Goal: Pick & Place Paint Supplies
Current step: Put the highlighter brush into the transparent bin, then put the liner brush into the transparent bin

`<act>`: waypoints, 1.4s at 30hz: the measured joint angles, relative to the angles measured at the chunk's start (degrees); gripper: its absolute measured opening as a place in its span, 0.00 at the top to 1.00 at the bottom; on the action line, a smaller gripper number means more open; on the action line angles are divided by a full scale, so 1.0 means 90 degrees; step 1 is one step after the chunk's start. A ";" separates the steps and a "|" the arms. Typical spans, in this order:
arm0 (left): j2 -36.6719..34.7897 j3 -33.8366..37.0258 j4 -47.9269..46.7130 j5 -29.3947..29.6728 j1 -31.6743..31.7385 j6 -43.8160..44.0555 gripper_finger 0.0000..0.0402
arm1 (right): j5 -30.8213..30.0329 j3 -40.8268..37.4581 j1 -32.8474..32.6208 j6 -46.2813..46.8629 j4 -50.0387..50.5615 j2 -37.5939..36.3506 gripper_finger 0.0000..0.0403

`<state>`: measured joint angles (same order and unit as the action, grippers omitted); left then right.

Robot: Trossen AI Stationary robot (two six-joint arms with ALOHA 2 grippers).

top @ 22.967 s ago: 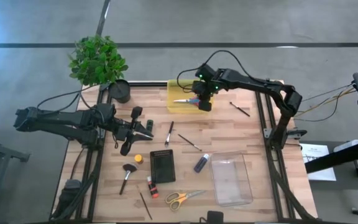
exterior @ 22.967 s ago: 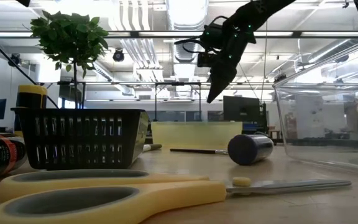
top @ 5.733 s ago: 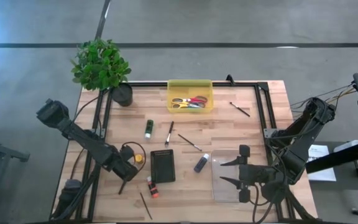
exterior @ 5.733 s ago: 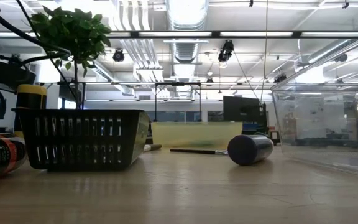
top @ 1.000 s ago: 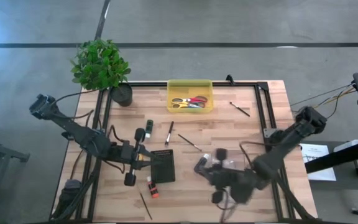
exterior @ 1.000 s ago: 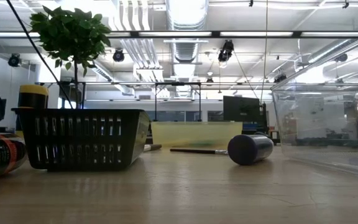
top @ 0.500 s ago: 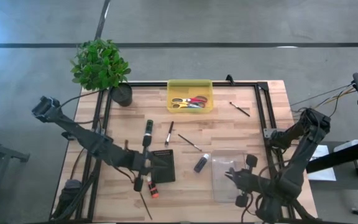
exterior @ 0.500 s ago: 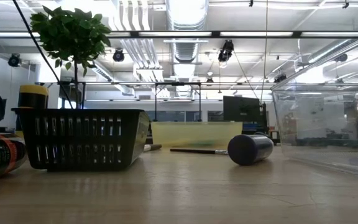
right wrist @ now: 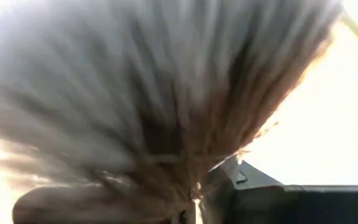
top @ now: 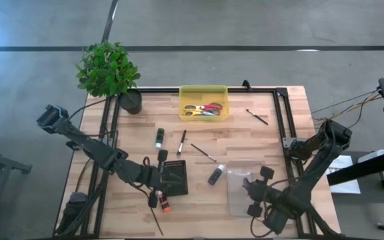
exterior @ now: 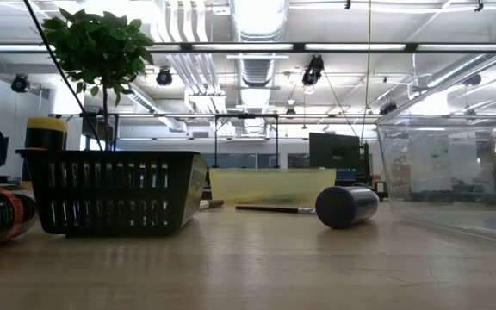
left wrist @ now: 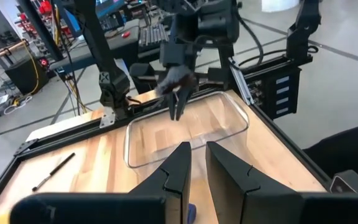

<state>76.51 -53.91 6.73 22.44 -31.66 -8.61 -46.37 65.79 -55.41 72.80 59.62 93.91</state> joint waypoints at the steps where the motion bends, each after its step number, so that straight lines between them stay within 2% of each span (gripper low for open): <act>1: 0.0000 0.0000 -0.0028 0.0000 0.0000 0.0025 0.85 | 0.0003 -0.0105 0.0000 0.0027 -0.0111 -0.0018 0.95; 12: 0.0068 0.0002 -0.0066 -0.0119 -0.0002 0.0109 0.85 | 0.0160 -0.0785 0.0043 0.0050 -0.0861 -0.0323 0.94; 22: 0.0066 0.0002 -0.0068 -0.0119 -0.0002 0.0128 0.85 | 0.0097 -0.0871 0.0077 0.0165 -0.0855 -0.0345 0.57; 26: 0.0066 0.0002 -0.0128 -0.0119 -0.0002 0.0125 0.85 | -0.0029 -0.0791 0.0079 0.0080 -0.0853 -0.0345 0.49; 36: 0.0066 0.0002 -0.0331 -0.0119 0.0029 0.0100 0.85 | -0.0220 -0.0145 0.0069 -0.0753 -0.0876 -0.0345 0.46; 42: 0.0066 0.0002 -0.0331 -0.0119 0.0032 -0.0686 0.85 | -0.0635 0.0278 0.0102 -0.1772 -0.0890 -0.0343 0.46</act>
<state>77.10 -53.89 3.75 21.37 -31.38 -14.78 -52.08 68.29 -54.49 56.86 51.60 90.83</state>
